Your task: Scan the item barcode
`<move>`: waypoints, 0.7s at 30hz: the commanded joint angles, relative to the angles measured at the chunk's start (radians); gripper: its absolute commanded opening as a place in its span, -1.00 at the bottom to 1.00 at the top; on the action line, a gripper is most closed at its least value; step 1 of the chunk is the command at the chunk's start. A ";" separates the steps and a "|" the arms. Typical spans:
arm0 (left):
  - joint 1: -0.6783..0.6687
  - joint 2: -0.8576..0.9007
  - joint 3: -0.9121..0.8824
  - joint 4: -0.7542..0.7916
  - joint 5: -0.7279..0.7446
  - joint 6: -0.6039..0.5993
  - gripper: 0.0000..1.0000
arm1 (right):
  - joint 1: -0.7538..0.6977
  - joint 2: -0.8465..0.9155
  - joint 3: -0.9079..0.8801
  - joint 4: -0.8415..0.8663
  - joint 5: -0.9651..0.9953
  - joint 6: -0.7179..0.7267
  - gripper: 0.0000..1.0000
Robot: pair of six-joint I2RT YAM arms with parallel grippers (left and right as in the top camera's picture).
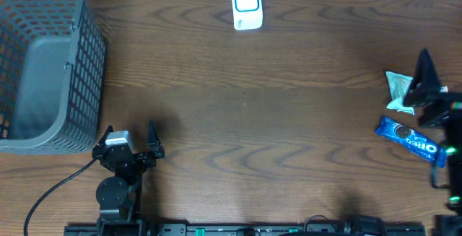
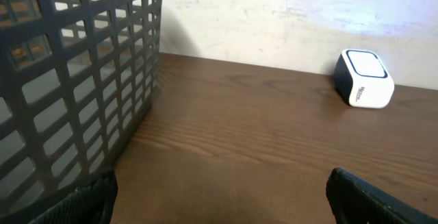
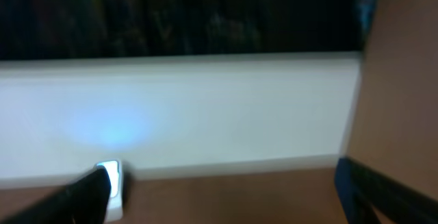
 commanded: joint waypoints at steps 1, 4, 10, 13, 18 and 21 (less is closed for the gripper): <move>0.003 -0.005 -0.023 -0.032 -0.005 0.010 0.96 | 0.007 -0.167 -0.270 0.199 -0.096 0.006 0.99; 0.003 -0.005 -0.023 -0.032 -0.005 0.010 0.96 | 0.014 -0.298 -0.481 0.378 -0.095 0.006 0.99; 0.003 -0.005 -0.023 -0.032 -0.005 0.010 0.96 | 0.114 -0.480 -0.804 0.553 -0.058 0.006 0.99; 0.003 -0.005 -0.023 -0.032 -0.005 0.010 0.96 | 0.135 -0.528 -0.889 0.557 -0.023 0.006 0.99; 0.003 -0.005 -0.023 -0.032 -0.005 0.010 0.96 | 0.136 -0.605 -1.012 0.569 -0.015 0.006 0.99; 0.003 -0.005 -0.023 -0.032 -0.005 0.010 0.96 | 0.136 -0.649 -1.094 0.560 -0.012 0.006 0.99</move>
